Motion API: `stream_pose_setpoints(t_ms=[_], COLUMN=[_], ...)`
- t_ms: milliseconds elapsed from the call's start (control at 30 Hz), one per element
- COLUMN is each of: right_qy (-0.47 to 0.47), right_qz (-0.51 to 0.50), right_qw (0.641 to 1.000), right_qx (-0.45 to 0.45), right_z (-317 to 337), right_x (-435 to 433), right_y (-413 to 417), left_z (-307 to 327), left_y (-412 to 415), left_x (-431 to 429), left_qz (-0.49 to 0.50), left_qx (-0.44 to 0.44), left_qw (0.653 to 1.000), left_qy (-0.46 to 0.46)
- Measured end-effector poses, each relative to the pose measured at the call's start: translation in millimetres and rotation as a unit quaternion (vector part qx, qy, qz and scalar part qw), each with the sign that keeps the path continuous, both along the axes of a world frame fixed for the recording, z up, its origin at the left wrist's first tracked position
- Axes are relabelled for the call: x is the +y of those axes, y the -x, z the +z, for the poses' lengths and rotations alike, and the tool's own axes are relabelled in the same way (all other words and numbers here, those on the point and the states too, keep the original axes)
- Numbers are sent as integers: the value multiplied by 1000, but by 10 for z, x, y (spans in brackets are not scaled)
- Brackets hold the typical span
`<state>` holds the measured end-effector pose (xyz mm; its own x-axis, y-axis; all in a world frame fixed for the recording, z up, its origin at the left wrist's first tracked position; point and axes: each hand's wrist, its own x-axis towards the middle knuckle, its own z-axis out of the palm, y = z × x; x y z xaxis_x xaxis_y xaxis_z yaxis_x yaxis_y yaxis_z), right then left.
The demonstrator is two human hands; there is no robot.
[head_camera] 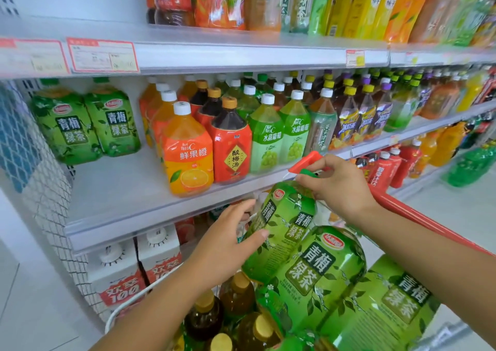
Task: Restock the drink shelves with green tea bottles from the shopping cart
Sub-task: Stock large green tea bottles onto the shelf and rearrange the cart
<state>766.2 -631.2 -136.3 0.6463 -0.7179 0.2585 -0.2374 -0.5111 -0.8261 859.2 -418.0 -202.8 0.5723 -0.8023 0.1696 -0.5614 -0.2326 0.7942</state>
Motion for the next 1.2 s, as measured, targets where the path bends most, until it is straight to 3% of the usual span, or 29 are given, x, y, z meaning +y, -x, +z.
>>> stream_pose_setpoints(t_ms=[167, 300, 467, 533, 667, 733, 800, 867, 933, 1100, 1200], right_qy=[89, 183, 311, 319, 108, 147, 216, 208, 178, 119, 72], right_qz=[66, 111, 137, 158, 266, 229, 168, 148, 155, 184, 237], right_qw=[992, 975, 934, 928, 958, 945, 856, 775, 774, 836, 839], right_qx=[-58, -68, -115, -113, 6, 183, 438, 578, 588, 503, 485], right_z=[210, 279, 298, 335, 585, 685, 669, 533, 388, 369, 391], right_x=[295, 420, 579, 614, 498, 300, 111, 1, -59, -86, -172], right_y=[48, 19, 0, 0, 145, 305, 501, 647, 696, 794, 838], left_z=[105, 210, 264, 284, 268, 262, 307, 388, 482, 576, 547], left_y=[-139, -265, -369, -318, -158, -135, -167, -230, -284, -321, -325], left_x=[-42, -43, -72, -87, -30, 22, 86, 162, 234, 413, 490], left_qz=[-30, -110, -134, -109, -12, 27, 52, 66, 80, 106, 123], left_qx=[111, 193, 201, 194, 162, 169, 182, 185, 173, 156, 161], left_qw=[992, 973, 970, 974, 981, 976, 969, 961, 958, 961, 958], left_qy=[45, 61, 12, 34, 111, 134, 161, 195, 216, 203, 201])
